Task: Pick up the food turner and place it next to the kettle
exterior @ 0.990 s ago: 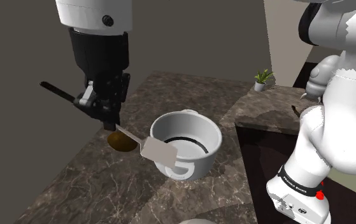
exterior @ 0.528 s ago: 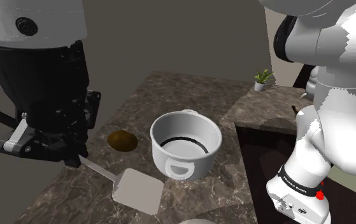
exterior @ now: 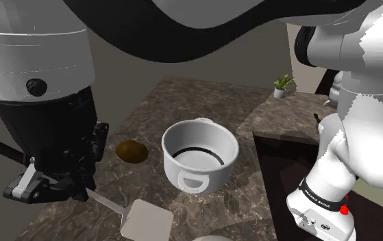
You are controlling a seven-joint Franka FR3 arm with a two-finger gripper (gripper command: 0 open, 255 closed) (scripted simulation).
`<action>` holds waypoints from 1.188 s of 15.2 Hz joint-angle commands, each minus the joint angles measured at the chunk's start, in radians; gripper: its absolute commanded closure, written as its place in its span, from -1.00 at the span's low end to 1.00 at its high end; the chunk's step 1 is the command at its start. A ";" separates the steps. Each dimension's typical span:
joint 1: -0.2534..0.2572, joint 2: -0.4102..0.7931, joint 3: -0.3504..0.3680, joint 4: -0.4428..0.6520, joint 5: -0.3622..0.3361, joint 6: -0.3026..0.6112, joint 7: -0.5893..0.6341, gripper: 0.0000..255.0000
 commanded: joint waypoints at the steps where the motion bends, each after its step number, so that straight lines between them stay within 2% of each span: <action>1: -0.004 -0.003 0.000 -0.033 0.001 0.030 0.003 1.00; 18: -0.026 0.002 -0.010 -0.256 -0.011 0.255 0.024 1.00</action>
